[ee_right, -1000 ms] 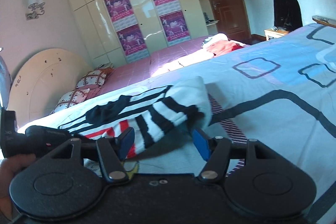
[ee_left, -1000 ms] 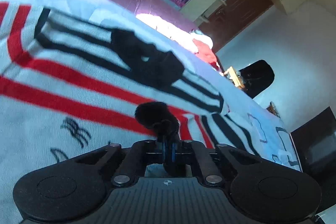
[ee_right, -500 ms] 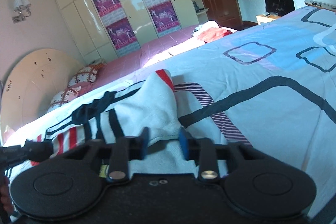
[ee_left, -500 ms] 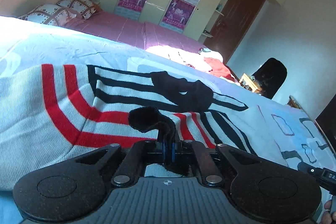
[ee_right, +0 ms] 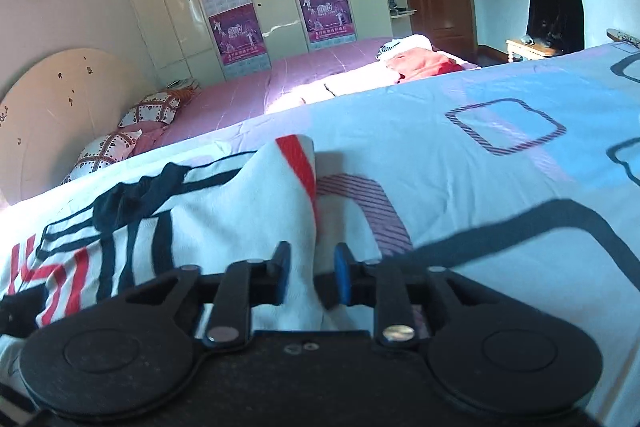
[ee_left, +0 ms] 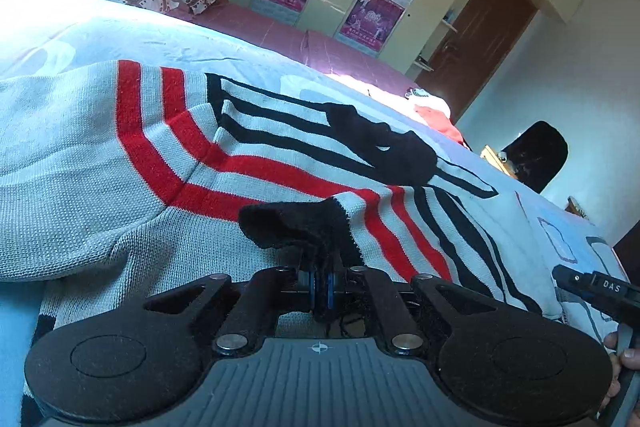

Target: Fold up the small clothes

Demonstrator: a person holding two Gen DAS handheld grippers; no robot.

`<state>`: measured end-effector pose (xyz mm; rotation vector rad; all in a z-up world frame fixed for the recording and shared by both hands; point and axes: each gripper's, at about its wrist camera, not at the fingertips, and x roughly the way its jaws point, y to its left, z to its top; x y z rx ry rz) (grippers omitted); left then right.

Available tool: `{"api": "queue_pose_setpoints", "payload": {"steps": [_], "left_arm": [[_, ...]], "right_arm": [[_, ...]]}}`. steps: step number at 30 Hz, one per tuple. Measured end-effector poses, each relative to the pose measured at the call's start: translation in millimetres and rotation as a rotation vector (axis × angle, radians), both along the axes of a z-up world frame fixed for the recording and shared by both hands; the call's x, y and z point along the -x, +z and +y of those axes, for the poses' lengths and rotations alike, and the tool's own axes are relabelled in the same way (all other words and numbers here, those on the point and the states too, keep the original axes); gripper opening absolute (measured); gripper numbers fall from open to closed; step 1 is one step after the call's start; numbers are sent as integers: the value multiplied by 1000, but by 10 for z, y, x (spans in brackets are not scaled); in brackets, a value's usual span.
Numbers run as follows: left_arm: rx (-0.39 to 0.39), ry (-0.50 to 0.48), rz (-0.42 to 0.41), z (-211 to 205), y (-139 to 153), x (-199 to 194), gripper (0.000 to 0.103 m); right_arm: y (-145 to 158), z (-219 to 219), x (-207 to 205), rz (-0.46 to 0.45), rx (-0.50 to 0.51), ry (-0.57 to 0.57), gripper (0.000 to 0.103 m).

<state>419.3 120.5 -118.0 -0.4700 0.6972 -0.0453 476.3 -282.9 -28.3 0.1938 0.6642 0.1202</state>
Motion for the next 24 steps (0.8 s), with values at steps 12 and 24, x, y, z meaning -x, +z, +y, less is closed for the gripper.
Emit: {"api": "queue_pose_setpoints", "payload": {"steps": [12,24], "left_arm": [[-50,66,-6,-128,17,90,5],[-15,97,-1,-64,40,57,5]], "right_arm": [[-209,41,-928,48,91,62,1],[-52,-81,-1035,-9,-27,104,38]]}}
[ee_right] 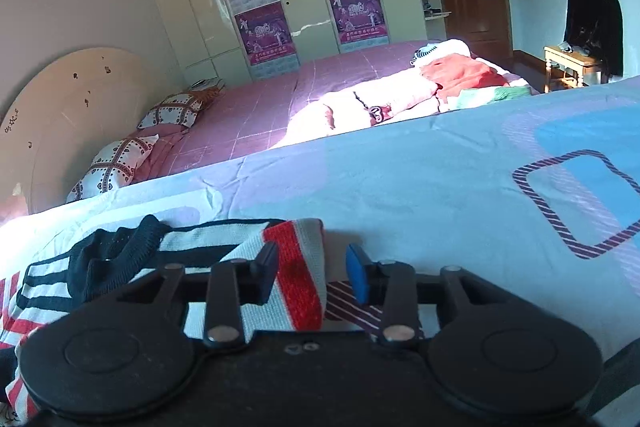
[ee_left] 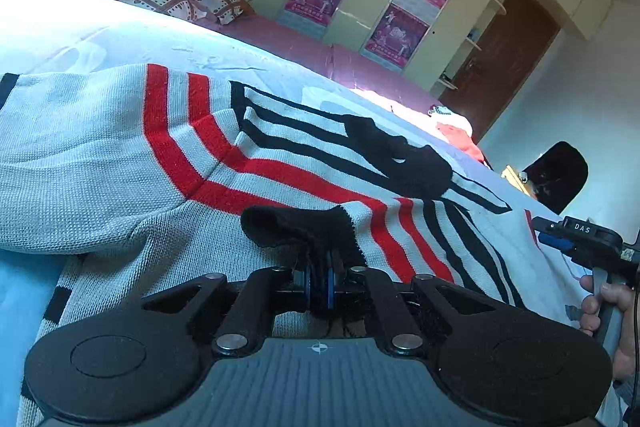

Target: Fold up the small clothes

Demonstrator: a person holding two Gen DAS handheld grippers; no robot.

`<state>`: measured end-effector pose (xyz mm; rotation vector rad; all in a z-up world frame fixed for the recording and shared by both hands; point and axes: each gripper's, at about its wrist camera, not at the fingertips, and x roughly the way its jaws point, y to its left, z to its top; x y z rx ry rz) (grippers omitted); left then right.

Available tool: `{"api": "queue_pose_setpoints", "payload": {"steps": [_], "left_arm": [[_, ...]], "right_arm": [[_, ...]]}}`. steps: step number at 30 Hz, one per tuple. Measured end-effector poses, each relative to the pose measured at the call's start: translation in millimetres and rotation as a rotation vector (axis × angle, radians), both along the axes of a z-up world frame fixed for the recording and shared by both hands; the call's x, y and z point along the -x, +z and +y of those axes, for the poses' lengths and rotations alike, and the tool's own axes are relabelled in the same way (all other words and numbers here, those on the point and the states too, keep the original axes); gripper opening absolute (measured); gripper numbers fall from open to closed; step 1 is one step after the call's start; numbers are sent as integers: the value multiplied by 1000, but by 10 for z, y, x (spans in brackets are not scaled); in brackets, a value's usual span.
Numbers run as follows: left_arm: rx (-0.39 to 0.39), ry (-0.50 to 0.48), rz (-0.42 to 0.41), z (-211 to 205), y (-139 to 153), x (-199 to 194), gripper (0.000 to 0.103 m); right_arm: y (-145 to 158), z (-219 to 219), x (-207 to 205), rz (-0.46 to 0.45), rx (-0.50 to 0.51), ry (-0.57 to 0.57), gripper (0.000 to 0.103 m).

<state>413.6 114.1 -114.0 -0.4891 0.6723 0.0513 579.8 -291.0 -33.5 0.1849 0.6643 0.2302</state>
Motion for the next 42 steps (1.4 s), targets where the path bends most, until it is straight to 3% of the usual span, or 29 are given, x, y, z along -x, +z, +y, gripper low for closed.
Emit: {"api": "queue_pose_setpoints", "payload": {"steps": [4,5,6,8,10,13,14,15,19,22,24,26,29,31,33,34,38,42], "left_arm": [[49,49,1,47,-53,-83,5],[74,66,-2,64,-89,-85,5],[93,87,-14,77,-125,-71,5],[89,148,-52,52,-121,13,5],[23,165,-43,-32,-109,40,5],[26,172,-17,-38,-163,9,5],[34,171,-11,-21,-136,2,5],[22,181,-11,-13,-81,24,5],[-93,225,-94,-7,214,223,5],[-106,119,-144,-141,360,105,5],[-119,35,-106,-300,297,-73,6],[-140,9,1,-406,78,-235,6],[-132,18,-15,-422,-19,-208,7],[-96,33,-11,-353,59,-105,16],[-94,90,-59,-255,157,125,83],[-101,134,-98,-160,208,316,91],[-52,282,-158,469,307,1045,91],[-18,516,-156,1371,241,1764,75]], "right_arm": [[-138,-53,-166,68,-63,13,37],[-162,-72,-191,78,-86,24,29],[-175,-76,-188,75,-93,37,14],[-135,-41,-157,60,-49,42,11],[-126,25,-127,43,32,42,12],[-140,101,-131,33,107,50,14],[-116,109,-124,37,119,44,20],[-63,100,-90,35,121,32,26],[184,-5,324,-51,82,60,24],[274,41,677,-91,70,134,23],[226,146,824,-86,99,175,23],[85,274,867,-25,167,180,23],[116,454,953,-20,248,172,28],[220,435,1043,-50,206,163,40],[262,432,1092,-56,193,157,46],[284,431,1157,-58,181,154,46],[357,482,1413,-41,130,156,46],[395,617,1628,-19,110,146,45]]}}
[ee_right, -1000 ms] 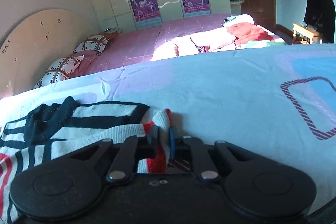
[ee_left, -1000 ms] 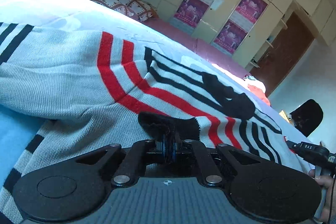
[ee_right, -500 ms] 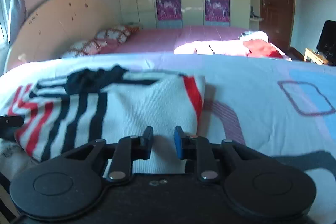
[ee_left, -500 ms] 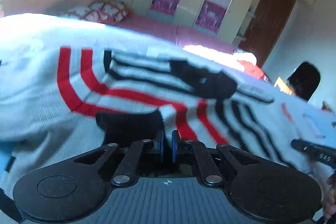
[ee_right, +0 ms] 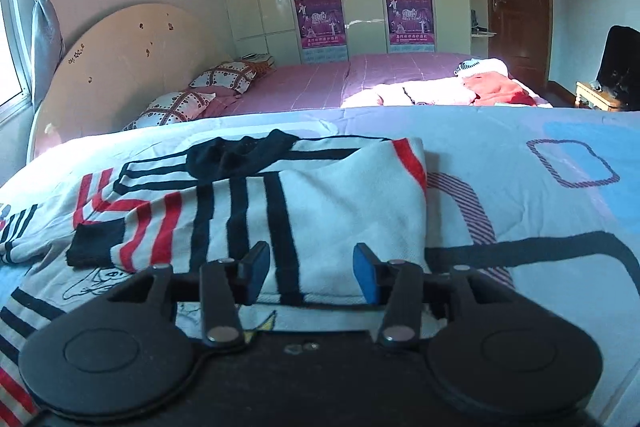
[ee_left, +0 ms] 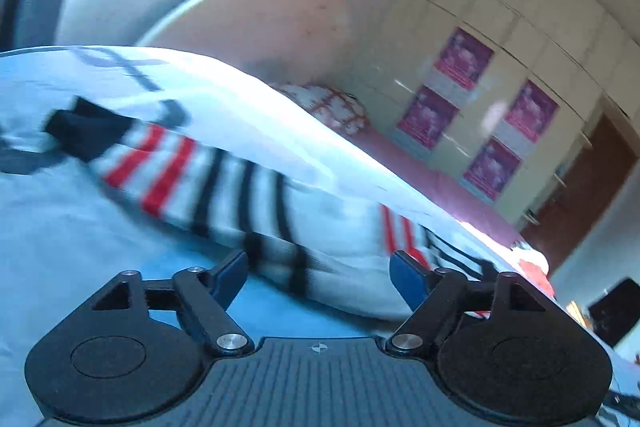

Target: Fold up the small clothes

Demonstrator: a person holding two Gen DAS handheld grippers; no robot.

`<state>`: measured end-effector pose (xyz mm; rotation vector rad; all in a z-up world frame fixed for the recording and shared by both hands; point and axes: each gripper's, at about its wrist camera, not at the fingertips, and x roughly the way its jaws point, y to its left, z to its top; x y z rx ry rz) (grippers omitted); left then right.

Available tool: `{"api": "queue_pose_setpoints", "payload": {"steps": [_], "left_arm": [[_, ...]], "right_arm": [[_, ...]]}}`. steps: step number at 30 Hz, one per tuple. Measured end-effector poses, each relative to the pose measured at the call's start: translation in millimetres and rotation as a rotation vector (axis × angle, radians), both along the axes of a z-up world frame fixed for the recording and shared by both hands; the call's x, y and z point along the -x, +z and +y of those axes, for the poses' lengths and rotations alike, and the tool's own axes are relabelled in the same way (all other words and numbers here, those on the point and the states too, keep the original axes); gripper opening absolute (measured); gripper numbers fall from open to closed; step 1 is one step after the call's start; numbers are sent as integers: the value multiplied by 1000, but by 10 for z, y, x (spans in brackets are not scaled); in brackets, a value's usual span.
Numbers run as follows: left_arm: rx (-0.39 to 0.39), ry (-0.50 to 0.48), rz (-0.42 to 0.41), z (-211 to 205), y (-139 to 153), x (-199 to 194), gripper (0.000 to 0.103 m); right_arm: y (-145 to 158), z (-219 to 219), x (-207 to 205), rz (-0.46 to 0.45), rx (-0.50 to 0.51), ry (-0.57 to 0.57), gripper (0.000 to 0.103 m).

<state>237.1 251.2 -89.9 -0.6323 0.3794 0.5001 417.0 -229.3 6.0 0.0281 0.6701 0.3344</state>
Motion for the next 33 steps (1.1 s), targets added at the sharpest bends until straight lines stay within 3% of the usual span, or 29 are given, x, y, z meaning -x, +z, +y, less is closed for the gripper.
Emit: {"api": "queue_pose_setpoints", "payload": {"steps": [3,6,9,14,15,16,17,21,25,29,33], "left_arm": [[128,165,-22,730,-182,353,70],[227,269,-36,1295,-406,479,57],[310,284,-96,1656,-610,470,47],[326,236,-84,1924,-656,151,47],[315,221,-76,1947,-634,86,36],[308,213,-60,1957,-622,22,15],[321,202,-60,1956,-611,-33,5],[214,70,-162,1590,-220,-296,5],[111,-200,-195,798,186,-901,5],[57,-433,-172,-166,293,-1499,5],[74,-589,-62,-1030,142,-1985,5]], "right_arm": [[16,188,124,10,8,4,46],[51,389,189,19,14,3,45],[125,564,244,13,4,-7,45],[231,786,328,-1,-5,-12,45],[241,809,347,-4,-6,-15,45],[251,819,362,-7,-8,-20,45],[258,812,374,-6,-10,-26,45],[276,704,443,-7,-6,-67,45],[263,535,494,0,-10,-116,46],[260,374,554,4,-11,-158,45],[291,161,627,0,-11,-196,45]]}}
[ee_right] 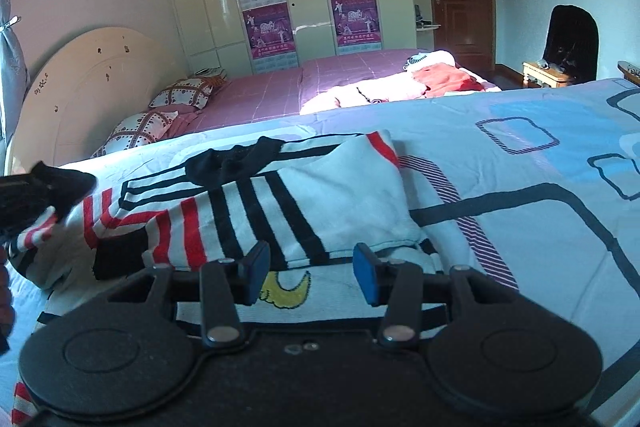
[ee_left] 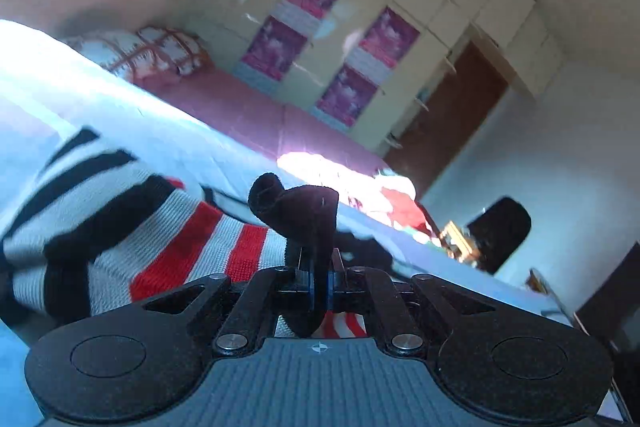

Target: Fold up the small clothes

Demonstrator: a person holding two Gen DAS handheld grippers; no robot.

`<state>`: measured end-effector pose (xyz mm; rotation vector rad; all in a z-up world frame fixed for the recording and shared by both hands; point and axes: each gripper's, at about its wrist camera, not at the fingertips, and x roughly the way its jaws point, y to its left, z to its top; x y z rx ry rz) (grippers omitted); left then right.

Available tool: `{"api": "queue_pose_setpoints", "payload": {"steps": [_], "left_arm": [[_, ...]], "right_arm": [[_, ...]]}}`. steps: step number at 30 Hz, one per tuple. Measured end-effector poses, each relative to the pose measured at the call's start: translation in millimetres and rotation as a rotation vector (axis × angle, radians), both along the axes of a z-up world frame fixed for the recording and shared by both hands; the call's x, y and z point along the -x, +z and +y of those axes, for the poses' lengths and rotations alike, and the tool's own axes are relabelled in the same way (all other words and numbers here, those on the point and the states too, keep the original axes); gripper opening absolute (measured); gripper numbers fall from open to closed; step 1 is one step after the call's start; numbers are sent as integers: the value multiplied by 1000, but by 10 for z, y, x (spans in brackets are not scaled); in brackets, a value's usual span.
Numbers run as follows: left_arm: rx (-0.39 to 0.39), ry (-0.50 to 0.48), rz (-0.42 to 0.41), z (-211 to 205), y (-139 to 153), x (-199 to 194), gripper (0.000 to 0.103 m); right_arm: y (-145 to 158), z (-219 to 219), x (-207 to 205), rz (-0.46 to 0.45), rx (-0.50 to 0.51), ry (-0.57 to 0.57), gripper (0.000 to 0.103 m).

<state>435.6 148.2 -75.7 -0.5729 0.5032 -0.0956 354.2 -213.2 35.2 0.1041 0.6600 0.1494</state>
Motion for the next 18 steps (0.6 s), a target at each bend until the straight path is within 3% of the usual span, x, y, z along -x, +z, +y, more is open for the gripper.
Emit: {"api": "queue_pose_setpoints", "payload": {"steps": [3,5,7,8,9,14,18], "left_arm": [[-4,-110,109,-488,-230,-218,5],[-75,-140,166,-802,-349,-243,5],[-142,-139,122,-955,-291,-135,23],[-128,-150,108,-954,-238,-58,37],[-120,-151,88,-896,-191,71,43],[-169,-108,53,-587,-60,736,44],[-225,27,81,-92,-129,1093,44]], "right_arm": [[-3,-200,51,13,-6,-47,46],[-14,-317,79,26,-27,-80,47],[-33,-411,89,38,-52,-112,50],[-40,-439,88,37,-71,-119,50],[-45,-446,80,35,-86,-121,50],[-134,-161,-98,29,-188,-67,50],[-280,329,-324,70,-273,22,50]]}}
